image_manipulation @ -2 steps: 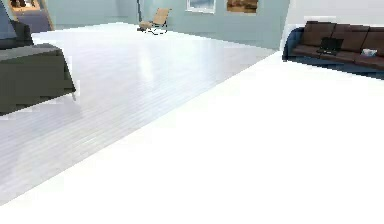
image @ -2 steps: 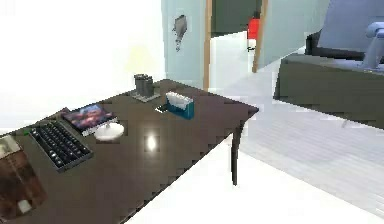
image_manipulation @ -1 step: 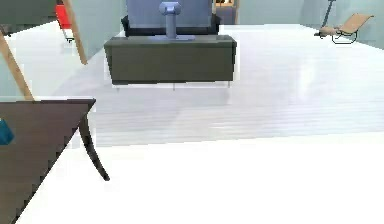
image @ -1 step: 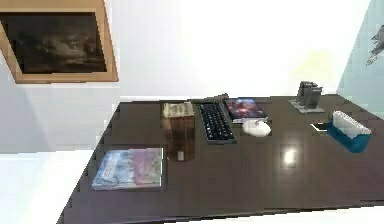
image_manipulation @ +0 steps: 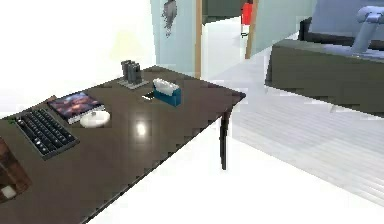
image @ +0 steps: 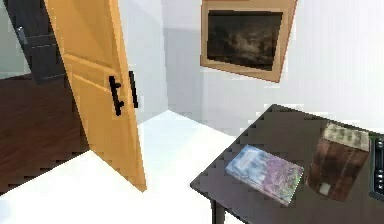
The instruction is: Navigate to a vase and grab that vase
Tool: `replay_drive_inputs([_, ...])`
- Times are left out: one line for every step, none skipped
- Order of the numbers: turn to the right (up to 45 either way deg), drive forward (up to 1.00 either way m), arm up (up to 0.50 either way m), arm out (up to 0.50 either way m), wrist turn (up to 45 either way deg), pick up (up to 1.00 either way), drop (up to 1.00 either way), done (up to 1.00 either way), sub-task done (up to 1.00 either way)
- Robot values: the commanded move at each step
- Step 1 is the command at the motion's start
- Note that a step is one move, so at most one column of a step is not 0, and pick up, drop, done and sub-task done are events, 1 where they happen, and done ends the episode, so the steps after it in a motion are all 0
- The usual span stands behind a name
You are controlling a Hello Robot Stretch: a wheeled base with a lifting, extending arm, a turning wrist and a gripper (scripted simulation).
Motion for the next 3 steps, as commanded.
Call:
replay_drive_inputs([-24.0, 0.00, 0.00, 0.00, 0.0, 0.00, 0.00, 0.00, 0.00])
replay_drive_inputs([45.0, 0.00, 0.00, 0.00, 0.0, 0.00, 0.00, 0.00, 0.00])
replay_drive_inputs([27.0, 0.00, 0.00, 0.00, 0.0, 0.00, 0.00, 0.00, 0.00])
